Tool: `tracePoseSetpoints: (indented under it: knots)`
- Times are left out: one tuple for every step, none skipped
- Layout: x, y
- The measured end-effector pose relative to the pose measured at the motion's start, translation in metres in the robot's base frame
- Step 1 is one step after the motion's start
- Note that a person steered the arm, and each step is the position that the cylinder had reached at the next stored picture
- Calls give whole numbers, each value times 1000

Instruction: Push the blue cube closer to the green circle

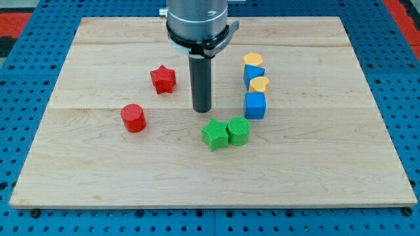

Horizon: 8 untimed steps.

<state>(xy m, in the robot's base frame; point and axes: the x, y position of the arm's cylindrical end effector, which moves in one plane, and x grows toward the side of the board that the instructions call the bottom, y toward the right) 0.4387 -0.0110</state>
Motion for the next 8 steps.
tracePoseSetpoints:
  knots:
    - [-3,31]
    - [-3,95]
    - [0,112]
    - [0,104]
    - [0,107]
    - [-5,118]
    - [-19,134]
    - [-23,142]
